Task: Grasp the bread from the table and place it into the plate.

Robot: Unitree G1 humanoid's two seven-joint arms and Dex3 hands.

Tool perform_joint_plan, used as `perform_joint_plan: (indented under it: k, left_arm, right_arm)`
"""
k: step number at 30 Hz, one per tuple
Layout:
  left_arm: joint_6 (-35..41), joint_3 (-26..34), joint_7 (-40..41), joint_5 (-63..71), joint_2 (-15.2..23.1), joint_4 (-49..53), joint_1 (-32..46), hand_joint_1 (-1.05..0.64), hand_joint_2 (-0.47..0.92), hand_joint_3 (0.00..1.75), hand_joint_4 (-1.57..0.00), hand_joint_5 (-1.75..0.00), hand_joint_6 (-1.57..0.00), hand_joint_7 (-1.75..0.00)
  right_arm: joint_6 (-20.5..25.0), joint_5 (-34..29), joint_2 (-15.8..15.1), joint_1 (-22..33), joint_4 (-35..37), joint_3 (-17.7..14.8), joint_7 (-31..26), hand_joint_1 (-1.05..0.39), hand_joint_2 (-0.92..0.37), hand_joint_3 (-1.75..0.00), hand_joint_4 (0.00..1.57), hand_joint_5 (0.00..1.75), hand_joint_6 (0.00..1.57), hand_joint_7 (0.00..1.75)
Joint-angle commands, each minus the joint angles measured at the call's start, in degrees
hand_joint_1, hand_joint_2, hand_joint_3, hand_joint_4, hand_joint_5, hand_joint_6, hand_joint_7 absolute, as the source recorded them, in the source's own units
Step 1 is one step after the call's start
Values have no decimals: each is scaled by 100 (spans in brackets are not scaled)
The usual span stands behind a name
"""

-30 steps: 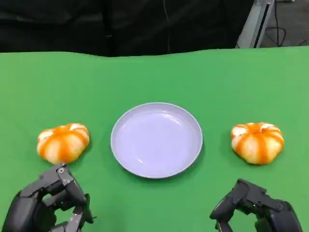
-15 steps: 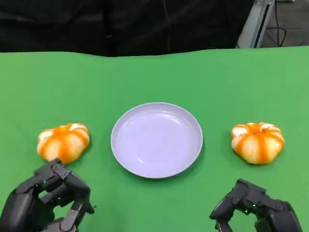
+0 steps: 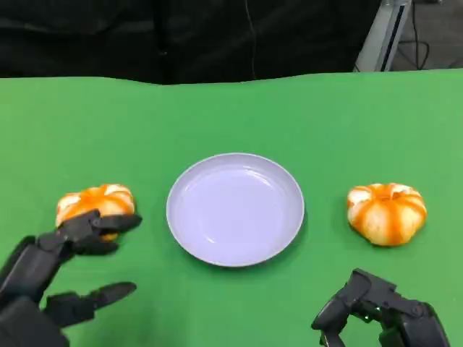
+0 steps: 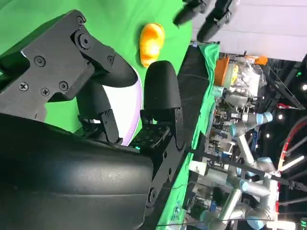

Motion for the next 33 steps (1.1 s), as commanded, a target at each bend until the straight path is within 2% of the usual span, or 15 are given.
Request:
perform_joint_plan:
  k: [1,8,12,17,24,33]
  left_arm:
    - [253,-191,196,1048,467,239,-454,-47,92,6,-24,-40,-37,-3]
    - [305,-654,754,2376,775,1031,-1230,-49,92,3,-16,-25,-30,0]
    - [712,-1272,1051,3458,851,1895,-2047,-52,92,4,-3,-18,-22,0]
    - [889,-1525,1177,3671,846,2306,-2367,-52,92,4,0,-17,-20,0]
    - [1411,-2268,1227,3880,536,4205,-3550,-52,91,2,0,-13,-18,0]
    - [1394,-2819,1645,3633,136,6368,-4600,-51,91,1,-4,-15,-21,-1]
  right_arm:
    - [17,-18,-17,14,-62,-33,-34,-10,-37,-126,68,162,74,136]
    - [25,-8,-25,40,-86,-38,-23,-11,-38,-123,68,161,75,135]
    - [33,-17,-30,71,-122,-39,-21,-10,-38,-124,68,161,75,134]
    - [29,-16,-19,81,-126,-25,-17,-9,-38,-125,68,161,75,134]
    - [28,-65,-12,133,-182,-7,-34,-11,-37,-125,68,162,75,135]
    - [39,-71,-22,187,-226,2,-23,-11,-38,-124,68,161,75,134]
